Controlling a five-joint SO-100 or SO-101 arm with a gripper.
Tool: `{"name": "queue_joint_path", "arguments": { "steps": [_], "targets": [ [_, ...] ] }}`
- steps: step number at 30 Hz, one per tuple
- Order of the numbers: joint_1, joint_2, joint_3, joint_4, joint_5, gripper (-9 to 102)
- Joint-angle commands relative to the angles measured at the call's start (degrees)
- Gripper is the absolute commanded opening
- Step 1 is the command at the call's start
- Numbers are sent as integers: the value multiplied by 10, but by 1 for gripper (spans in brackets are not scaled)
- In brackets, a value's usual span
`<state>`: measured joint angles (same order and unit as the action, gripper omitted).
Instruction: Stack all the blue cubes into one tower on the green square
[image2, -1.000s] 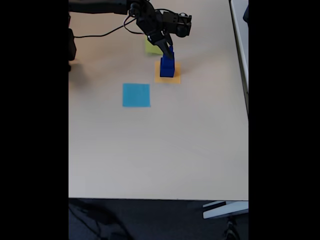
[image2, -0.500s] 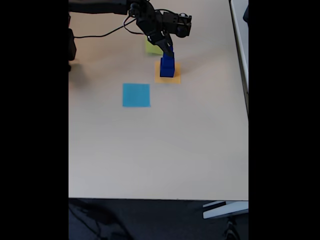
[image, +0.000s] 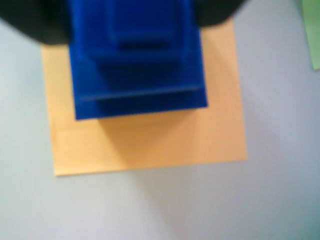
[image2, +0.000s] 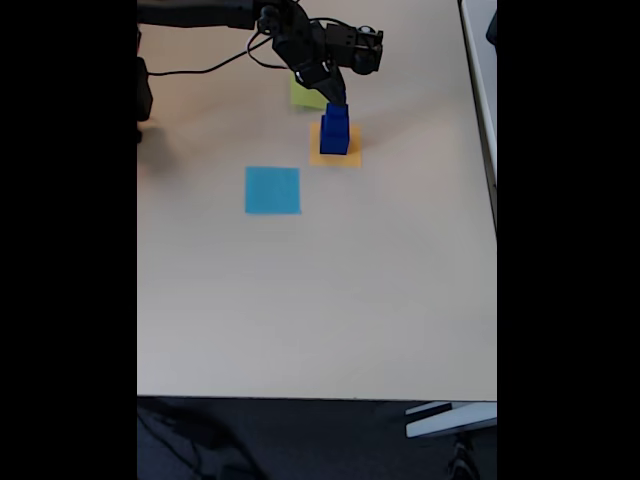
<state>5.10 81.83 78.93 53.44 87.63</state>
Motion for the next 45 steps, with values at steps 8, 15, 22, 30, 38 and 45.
{"name": "queue_joint_path", "arguments": {
  "steps": [8, 15, 22, 30, 38, 45],
  "targets": [
    [8, 9, -4, -12, -4, 8],
    [8, 9, 0, -12, -2, 6],
    [8, 9, 4, -12, 1, 0],
    [8, 23, 3, -11, -6, 0],
    [33, 36, -92, 60, -82, 0],
    [64, 79, -123, 156, -108, 0]
  ]
}}
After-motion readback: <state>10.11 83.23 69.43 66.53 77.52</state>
